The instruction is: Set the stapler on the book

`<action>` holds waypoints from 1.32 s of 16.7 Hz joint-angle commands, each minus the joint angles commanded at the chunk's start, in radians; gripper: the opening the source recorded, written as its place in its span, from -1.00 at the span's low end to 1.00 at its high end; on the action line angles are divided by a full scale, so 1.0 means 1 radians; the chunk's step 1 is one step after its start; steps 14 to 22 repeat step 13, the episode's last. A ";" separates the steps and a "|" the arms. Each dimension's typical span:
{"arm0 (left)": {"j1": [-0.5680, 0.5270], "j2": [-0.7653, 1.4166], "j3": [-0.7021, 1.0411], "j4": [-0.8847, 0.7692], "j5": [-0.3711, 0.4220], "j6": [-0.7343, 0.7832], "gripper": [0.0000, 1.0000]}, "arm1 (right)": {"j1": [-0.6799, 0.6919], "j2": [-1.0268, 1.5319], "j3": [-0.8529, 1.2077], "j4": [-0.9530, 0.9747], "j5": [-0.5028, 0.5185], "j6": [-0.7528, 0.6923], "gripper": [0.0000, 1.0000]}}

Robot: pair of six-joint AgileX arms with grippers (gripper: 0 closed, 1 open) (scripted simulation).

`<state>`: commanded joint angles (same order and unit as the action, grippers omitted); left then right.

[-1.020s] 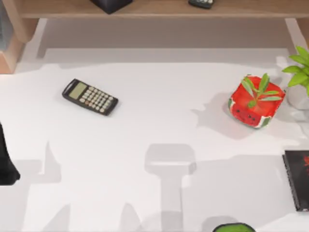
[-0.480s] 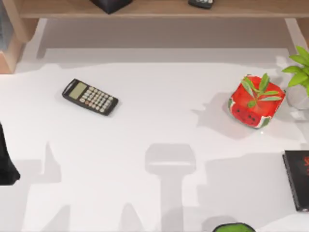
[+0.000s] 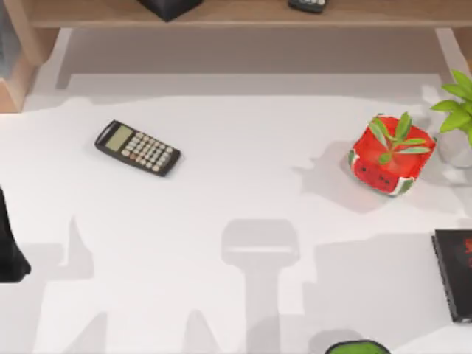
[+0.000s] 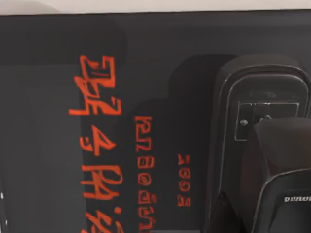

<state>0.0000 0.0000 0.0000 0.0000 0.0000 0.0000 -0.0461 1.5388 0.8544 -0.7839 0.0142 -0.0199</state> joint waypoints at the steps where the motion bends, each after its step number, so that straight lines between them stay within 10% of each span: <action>1: 0.000 0.000 0.000 0.000 0.000 0.000 1.00 | 0.000 0.000 0.000 0.000 0.000 0.000 0.06; 7: 0.000 0.000 0.000 0.000 0.000 0.000 1.00 | 0.000 0.000 0.000 0.000 0.000 0.000 0.96; 22: 0.000 0.000 0.000 0.000 0.000 0.000 1.00 | 0.000 0.000 0.000 0.000 0.000 0.000 1.00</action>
